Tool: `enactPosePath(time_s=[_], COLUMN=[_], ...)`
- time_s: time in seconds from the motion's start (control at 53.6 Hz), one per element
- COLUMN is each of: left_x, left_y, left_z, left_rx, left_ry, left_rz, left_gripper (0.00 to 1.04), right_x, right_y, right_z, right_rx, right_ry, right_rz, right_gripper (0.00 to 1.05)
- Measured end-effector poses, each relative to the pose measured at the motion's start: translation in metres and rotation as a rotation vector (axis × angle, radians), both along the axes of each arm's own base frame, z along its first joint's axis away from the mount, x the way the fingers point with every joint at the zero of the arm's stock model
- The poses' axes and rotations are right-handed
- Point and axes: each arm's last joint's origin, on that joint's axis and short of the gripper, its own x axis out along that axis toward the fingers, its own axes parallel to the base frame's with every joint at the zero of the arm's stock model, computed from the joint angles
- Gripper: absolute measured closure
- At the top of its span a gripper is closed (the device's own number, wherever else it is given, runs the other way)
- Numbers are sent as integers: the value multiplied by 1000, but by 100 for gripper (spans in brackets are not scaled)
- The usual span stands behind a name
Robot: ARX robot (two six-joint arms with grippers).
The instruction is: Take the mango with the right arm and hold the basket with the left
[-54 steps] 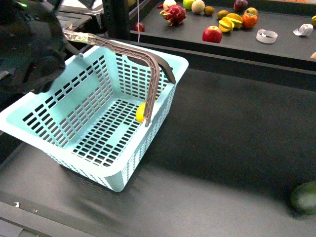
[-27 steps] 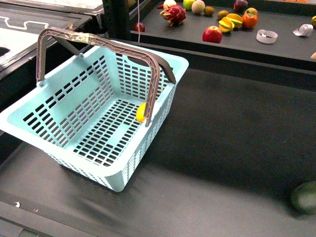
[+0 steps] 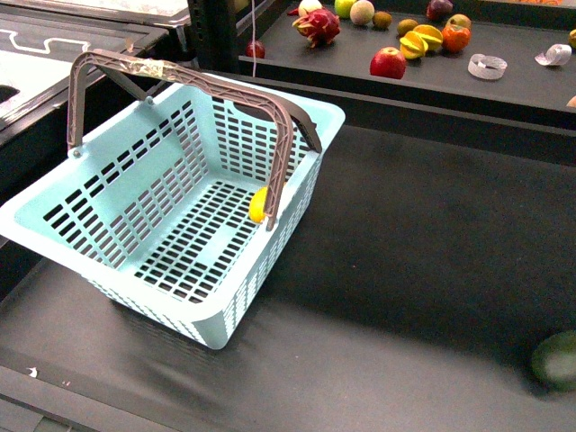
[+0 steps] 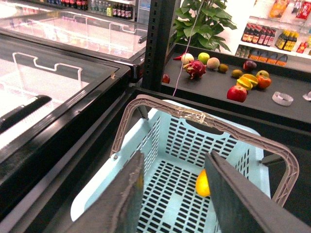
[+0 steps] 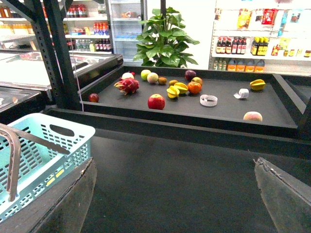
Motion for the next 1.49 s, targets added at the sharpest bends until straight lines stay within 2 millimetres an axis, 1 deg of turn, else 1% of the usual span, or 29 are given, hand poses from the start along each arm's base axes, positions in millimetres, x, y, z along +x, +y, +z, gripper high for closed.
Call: enactPosePath(time_s=[0.019,0.186,0.242,0.336,0.503,0.82,1.118,1.491], left_x=[-3,-21,-26,-34,-48,-65,-76,-84], left_y=[1,8,13,19,20,20,20,20], left_z=[-1,0,0,0,3,11,12,12], left_rx=[22,68,73,77,82,84,85,85], left_ry=[4,4,3,3,-9,-30,-36,-36], left_rz=[-4,-2,-26,2,0,1,1,1], left_gripper=[69,101,101,101,101,101,101,101], right_x=[0,0,0,0,0,0,0,0], right_y=[0,0,0,0,0,0,0,0], right_z=[0,0,0,0,0,0,0,0], right_rx=[0,0,0,0,0,0,0,0], right_ry=[0,0,0,0,0,0,0,0], right_rz=[0,0,0,0,0,0,0,0], right_gripper=[8,8,8,8,8,8,8,8])
